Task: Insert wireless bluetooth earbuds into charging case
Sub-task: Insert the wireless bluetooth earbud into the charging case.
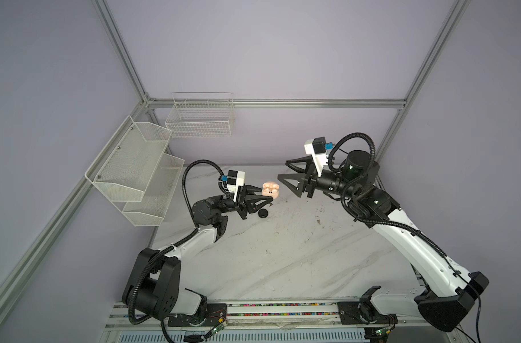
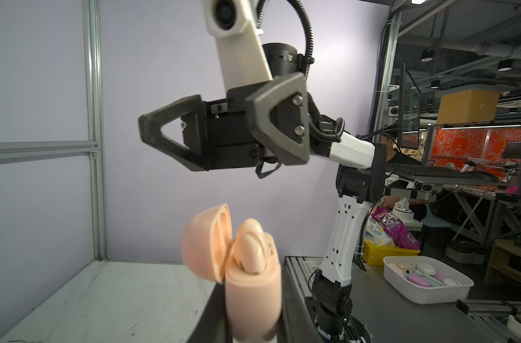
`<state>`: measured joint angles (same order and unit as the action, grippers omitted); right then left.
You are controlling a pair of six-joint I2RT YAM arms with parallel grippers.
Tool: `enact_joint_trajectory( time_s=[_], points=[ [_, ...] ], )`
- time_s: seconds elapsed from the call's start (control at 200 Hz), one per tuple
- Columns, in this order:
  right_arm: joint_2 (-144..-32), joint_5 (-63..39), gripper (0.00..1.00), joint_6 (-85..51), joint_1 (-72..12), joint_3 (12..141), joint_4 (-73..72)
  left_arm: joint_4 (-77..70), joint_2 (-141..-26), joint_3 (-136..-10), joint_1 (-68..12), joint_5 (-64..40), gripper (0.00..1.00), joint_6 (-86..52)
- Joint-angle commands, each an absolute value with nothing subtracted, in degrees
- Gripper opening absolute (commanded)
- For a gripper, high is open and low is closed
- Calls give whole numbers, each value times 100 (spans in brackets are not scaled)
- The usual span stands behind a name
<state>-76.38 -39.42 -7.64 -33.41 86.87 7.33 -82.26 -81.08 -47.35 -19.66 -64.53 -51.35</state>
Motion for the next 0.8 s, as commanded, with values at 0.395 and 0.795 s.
enact_joint_trajectory(
  time_s=[0.395,0.795],
  points=[
    [-8199,-5713,76,-2003,-3459,8811,1164,-8508,-8336,-4390,-2030,-6745,0,-4966],
    [-8293,-5564,68,-1480,-3673,9241,1989,-8493,-8415,-4394,-2030,-6732,0,-4964]
  ],
)
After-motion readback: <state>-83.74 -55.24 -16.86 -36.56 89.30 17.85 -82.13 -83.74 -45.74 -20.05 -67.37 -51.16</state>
